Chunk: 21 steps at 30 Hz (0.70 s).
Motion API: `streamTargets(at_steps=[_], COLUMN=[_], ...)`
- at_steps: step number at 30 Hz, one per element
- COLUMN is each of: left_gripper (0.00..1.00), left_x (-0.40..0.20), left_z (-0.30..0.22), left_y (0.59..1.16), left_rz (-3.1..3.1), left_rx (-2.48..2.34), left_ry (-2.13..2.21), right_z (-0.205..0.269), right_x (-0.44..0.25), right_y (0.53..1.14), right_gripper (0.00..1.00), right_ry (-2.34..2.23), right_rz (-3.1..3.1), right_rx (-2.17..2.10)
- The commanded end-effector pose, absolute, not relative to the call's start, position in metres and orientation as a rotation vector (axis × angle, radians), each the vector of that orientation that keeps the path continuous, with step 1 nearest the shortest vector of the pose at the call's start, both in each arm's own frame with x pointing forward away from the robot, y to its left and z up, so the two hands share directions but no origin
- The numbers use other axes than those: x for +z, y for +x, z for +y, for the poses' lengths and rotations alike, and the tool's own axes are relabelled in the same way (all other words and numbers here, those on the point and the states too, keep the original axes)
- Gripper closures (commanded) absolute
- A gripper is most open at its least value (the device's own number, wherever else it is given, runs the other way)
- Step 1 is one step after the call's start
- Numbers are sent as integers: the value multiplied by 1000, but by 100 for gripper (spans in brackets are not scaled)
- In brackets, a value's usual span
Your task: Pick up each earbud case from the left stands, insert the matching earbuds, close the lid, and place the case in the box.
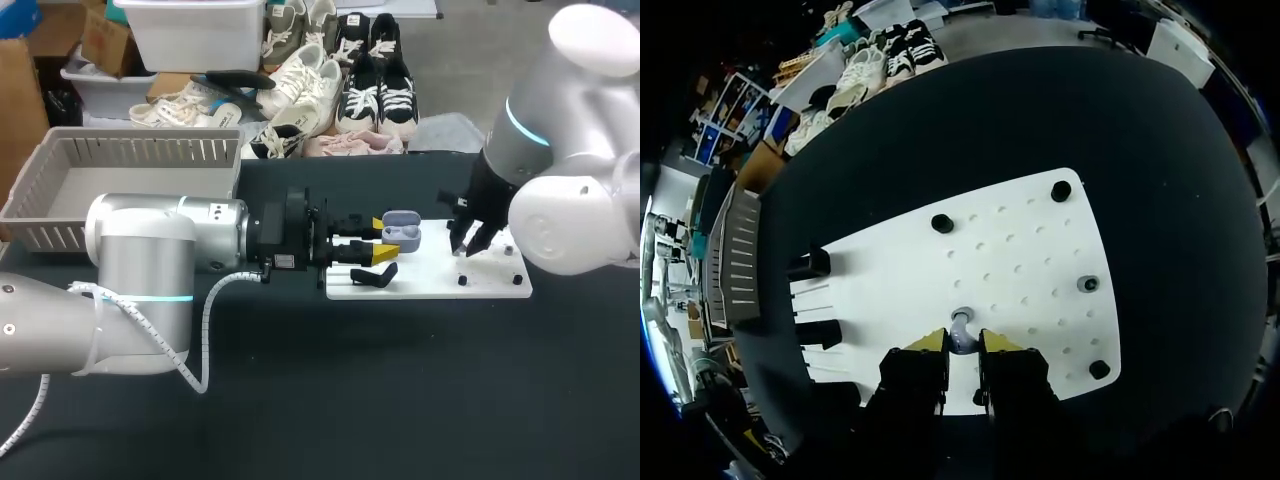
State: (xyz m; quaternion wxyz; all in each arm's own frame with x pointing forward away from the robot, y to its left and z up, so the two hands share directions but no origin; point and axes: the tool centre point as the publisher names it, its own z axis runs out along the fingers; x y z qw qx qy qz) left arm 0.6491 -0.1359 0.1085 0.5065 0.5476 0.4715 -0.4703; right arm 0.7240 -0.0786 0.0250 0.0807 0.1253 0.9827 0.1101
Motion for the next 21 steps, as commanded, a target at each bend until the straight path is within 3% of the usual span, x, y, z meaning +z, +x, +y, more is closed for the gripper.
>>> streamTargets(at_steps=[1, 21], left_gripper=[100, 100], left_x=[108, 108], left_z=[-136, -136], left_y=[648, 648], left_rz=[1138, 1138], left_rx=[-1130, -1130], left_ry=[1317, 1317], right_z=[-77, -83], right_x=[25, 41], right_y=[724, 715], right_gripper=[100, 100], right_ry=[381, 410], right_rz=[2934, 2897], right_rx=[328, 351])
